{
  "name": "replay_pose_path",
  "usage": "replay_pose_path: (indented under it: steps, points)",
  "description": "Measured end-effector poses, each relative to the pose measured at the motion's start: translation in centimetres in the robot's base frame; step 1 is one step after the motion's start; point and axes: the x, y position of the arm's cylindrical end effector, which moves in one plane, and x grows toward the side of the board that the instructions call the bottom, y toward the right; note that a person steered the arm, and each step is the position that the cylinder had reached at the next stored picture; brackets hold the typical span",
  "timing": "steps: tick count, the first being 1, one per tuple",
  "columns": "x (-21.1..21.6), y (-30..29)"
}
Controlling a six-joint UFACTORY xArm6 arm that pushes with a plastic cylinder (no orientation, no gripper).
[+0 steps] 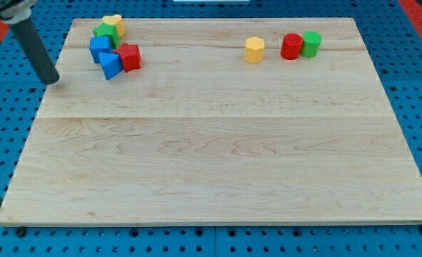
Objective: Push the blue cube to the top center
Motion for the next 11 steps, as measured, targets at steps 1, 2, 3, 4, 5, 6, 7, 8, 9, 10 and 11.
replay_pose_path:
  steps: [1, 2, 3, 4, 5, 6, 7, 8, 9, 10, 11]
  points:
    - [-4.1, 1.5]
    - [-6.5, 4.9]
    - [-7.0, 9.2]
    - [-3.9, 9.9]
    - [-5.4, 14.6]
    - [-6.8, 19.7]
    - [-5.6, 22.8]
    - [-6.1, 24.4]
    - [-8.1, 27.7]
    - [-9.3, 28.8]
    - [-9.3, 29.0]
